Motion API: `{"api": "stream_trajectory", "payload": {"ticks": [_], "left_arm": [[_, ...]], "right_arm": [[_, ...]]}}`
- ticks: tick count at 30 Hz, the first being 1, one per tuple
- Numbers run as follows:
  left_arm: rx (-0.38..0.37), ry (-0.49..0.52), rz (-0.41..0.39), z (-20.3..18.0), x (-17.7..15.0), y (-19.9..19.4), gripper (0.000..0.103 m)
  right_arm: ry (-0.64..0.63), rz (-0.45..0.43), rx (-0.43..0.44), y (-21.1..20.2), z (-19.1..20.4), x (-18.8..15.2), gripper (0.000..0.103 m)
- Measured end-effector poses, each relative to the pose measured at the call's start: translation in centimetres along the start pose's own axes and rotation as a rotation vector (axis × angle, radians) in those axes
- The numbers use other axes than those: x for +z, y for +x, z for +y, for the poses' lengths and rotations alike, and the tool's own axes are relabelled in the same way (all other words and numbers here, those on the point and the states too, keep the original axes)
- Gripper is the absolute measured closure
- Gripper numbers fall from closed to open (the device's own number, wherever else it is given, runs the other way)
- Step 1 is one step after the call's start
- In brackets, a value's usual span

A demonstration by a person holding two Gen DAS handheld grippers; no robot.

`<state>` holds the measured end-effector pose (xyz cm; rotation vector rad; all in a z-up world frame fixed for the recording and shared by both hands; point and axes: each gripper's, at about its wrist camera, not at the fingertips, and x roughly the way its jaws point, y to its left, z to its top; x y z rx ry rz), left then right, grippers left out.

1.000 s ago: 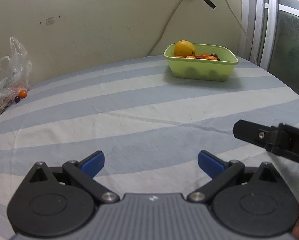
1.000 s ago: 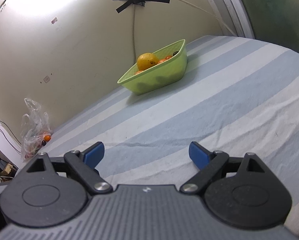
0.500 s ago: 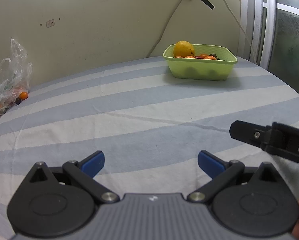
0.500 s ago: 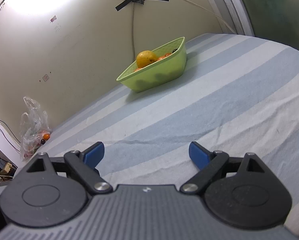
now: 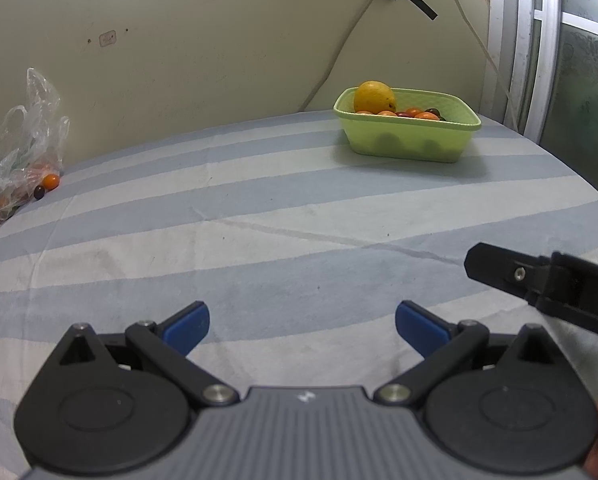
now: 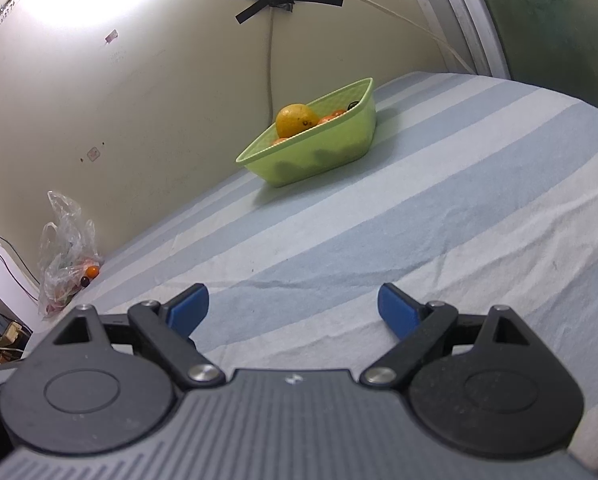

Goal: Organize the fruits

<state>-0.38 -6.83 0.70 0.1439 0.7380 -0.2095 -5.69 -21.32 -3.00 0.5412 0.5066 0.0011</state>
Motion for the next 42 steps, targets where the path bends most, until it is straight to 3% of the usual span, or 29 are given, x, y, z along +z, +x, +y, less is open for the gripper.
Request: {"api": "stream_trajectory", "payload": {"ticks": [16, 25, 32, 42], "left_arm": [[-0.013, -0.017, 0.082, 0.1, -0.6, 0.8, 0.000], [0.010, -0.027, 0.069, 0.3, -0.5, 0.7, 0.000], [0.054, -0.020, 0.015, 0.4, -0.3, -0.1, 0.000], [0.113, -0.070, -0.001, 2.4, -0.5, 0.0, 0.000]], "right_arm": [[-0.004, 0.001, 0.000, 0.0, 0.2, -0.2, 0.010], [-0.007, 0.013, 0.001, 0.2, 0.3, -0.3, 0.010], [-0.023, 0.028, 0.002, 0.3, 0.7, -0.6, 0.009], [-0.118, 0.017, -0.061, 0.4, 1.8, -0.7, 0.008]]}}
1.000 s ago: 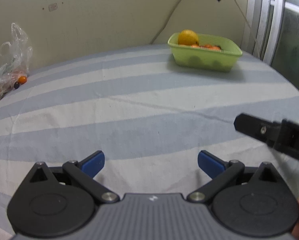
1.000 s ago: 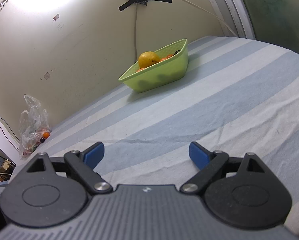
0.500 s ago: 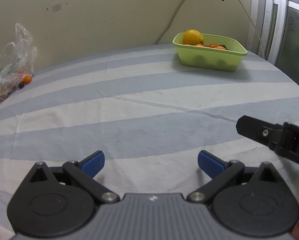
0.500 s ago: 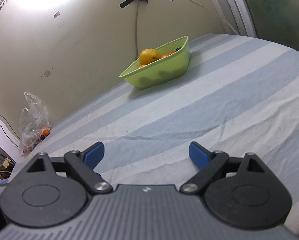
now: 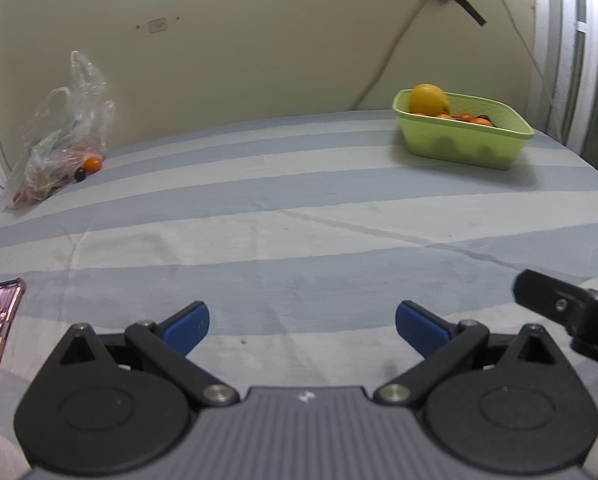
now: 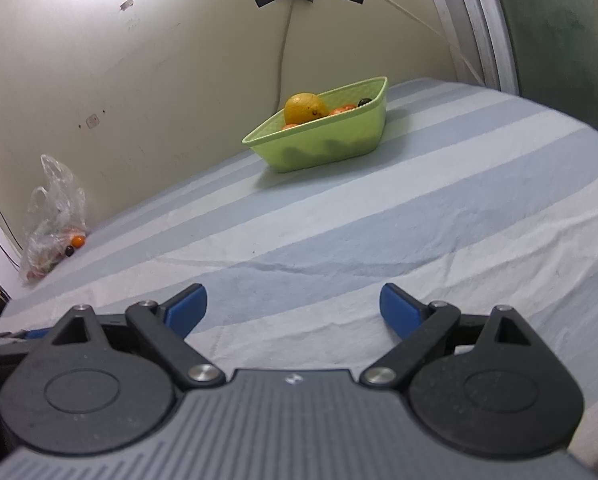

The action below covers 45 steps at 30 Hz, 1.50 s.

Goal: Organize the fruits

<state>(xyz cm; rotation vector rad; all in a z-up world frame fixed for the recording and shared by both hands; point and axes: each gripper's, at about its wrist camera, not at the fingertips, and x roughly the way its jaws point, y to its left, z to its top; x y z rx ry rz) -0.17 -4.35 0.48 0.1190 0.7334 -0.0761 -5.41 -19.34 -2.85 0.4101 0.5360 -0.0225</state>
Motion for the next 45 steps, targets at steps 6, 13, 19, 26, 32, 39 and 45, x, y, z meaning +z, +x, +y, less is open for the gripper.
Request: {"api": "stream_trajectory", "payload": {"ticks": [6, 13, 19, 26, 32, 39, 45], "left_arm": [[0.012, -0.010, -0.010, 0.4, -0.2, -0.1, 0.000], [0.016, -0.018, -0.004, 0.7, -0.1, 0.0, 0.000], [0.028, -0.011, -0.002, 0.4, -0.3, 0.0, 0.000], [0.042, -0.009, 0.001, 0.4, -0.4, 0.1, 0.000], [0.051, -0.002, -0.002, 0.2, -0.5, 0.0, 0.000], [0.062, 0.019, -0.016, -0.3, -0.7, -0.2, 0.000], [0.069, 0.028, -0.021, -0.4, -0.8, -0.3, 0.000]], "right_arm": [[-0.046, -0.010, -0.038, 0.2, 0.5, -0.1, 0.008], [-0.073, -0.026, -0.061, 0.0, 0.8, -0.2, 0.008], [-0.074, -0.030, -0.084, 0.0, 0.9, -0.2, 0.008], [-0.083, -0.046, -0.103, -0.4, 1.0, -0.4, 0.008], [-0.086, -0.055, -0.115, -0.5, 0.9, -0.4, 0.008], [-0.076, -0.057, -0.120, -0.5, 0.9, -0.4, 0.008], [-0.068, -0.052, -0.119, -0.5, 0.9, -0.5, 0.008]]}}
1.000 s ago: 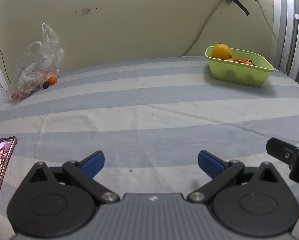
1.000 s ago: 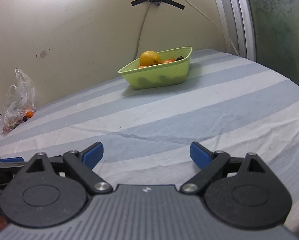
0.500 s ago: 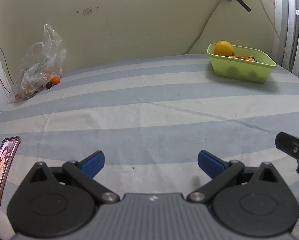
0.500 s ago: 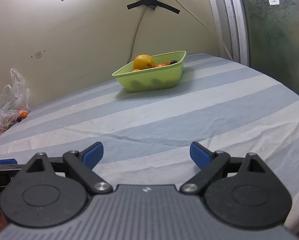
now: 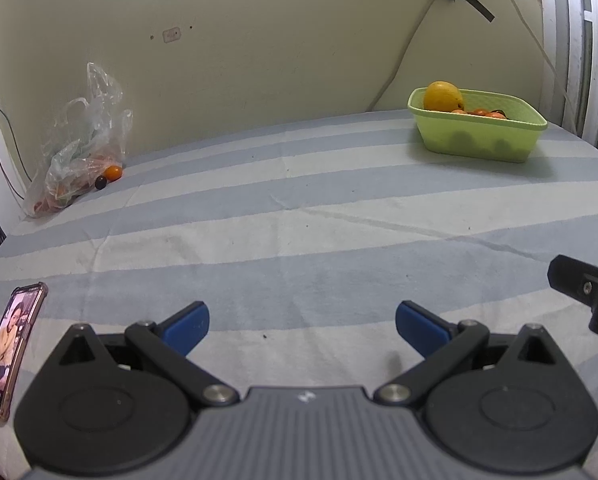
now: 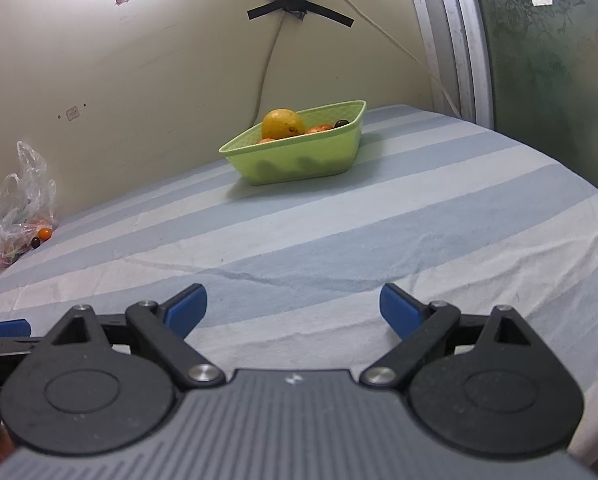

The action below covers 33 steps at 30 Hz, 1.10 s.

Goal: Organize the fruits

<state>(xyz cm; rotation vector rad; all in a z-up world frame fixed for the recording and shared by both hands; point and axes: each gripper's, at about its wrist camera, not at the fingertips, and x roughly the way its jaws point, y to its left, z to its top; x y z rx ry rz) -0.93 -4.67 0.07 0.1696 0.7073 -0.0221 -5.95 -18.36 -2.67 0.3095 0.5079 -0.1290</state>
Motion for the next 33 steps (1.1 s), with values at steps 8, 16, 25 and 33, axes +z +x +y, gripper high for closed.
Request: {"api": "stream_trajectory", "payload": {"ticks": [8, 16, 25, 33], "left_arm": [[-0.015, 0.041, -0.013, -0.8, -0.2, -0.4, 0.000], [-0.046, 0.098, -0.015, -1.8, -0.6, -0.6, 0.000], [-0.045, 0.101, -0.010, -1.9, -0.7, -0.6, 0.000], [-0.042, 0.101, -0.013, -1.8, -0.7, -0.6, 0.000]], "right_arm": [[0.002, 0.004, 0.011, 0.1, -0.1, 0.0, 0.008], [0.008, 0.005, 0.016, 0.0, -0.1, 0.0, 0.008], [0.013, 0.002, 0.024, -0.1, -0.1, 0.0, 0.008], [0.007, 0.001, 0.024, -0.2, 0.1, 0.1, 0.008]]}}
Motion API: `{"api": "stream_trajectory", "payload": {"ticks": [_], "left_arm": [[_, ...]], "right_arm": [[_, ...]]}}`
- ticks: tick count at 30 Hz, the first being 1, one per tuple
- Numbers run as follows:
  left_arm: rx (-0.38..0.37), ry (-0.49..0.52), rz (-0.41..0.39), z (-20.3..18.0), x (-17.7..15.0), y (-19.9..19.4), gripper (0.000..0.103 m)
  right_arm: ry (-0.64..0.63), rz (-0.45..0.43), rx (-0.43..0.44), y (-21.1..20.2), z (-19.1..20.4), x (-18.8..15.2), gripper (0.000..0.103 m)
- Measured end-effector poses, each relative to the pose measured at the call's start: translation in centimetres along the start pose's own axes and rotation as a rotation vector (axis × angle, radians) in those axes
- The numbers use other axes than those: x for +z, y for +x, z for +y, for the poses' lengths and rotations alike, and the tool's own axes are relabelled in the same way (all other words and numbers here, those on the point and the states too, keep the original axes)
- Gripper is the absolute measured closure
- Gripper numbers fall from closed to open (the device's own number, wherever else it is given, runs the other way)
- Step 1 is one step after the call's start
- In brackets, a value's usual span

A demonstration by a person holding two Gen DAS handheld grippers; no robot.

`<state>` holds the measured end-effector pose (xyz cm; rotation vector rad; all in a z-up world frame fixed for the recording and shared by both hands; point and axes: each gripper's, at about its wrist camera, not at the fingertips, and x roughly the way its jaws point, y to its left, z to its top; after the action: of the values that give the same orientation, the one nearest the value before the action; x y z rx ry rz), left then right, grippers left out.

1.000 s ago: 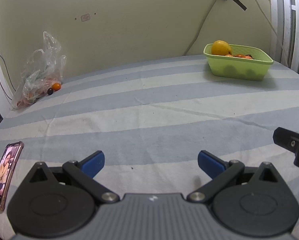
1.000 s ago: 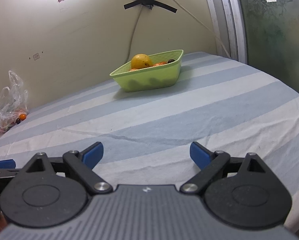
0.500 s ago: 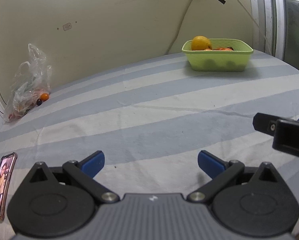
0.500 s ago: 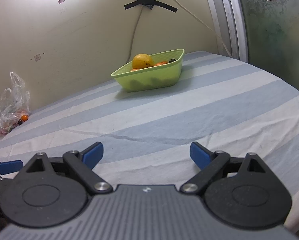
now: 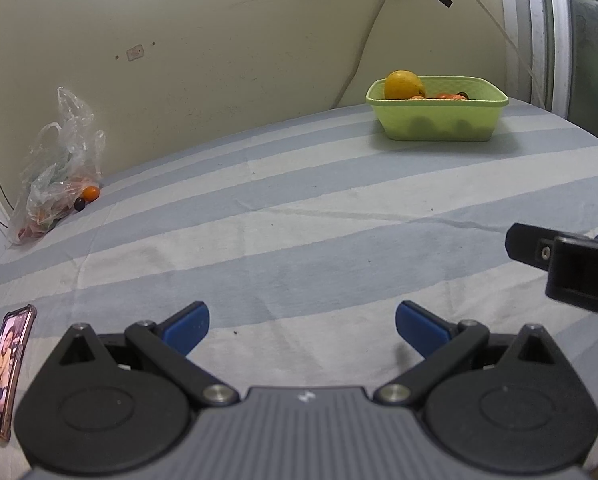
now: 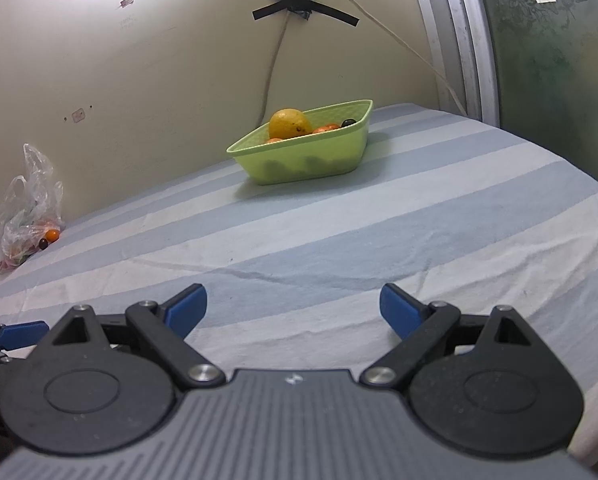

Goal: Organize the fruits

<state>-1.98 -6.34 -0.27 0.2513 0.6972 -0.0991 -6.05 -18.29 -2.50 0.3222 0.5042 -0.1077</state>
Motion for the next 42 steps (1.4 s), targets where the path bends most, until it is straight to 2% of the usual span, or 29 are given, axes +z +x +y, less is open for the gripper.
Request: {"api": "stream_trajectory", "payload": {"ticks": [11, 18, 42], "left_arm": [[0.004, 0.024, -0.007, -0.5, -0.1, -0.3, 0.000], [0.037, 0.077, -0.053, -1.4, -0.2, -0.9, 0.000], [0.043, 0.074, -0.057, -1.4, -0.3, -1.0, 0.000]], "right_arm": [[0.002, -0.001, 0.005, 0.0, 0.1, 0.1, 0.008], [0.010, -0.001, 0.005, 0.0, 0.0, 0.1, 0.008], [0.014, 0.002, 0.008, 0.0, -0.1, 0.1, 0.008]]}}
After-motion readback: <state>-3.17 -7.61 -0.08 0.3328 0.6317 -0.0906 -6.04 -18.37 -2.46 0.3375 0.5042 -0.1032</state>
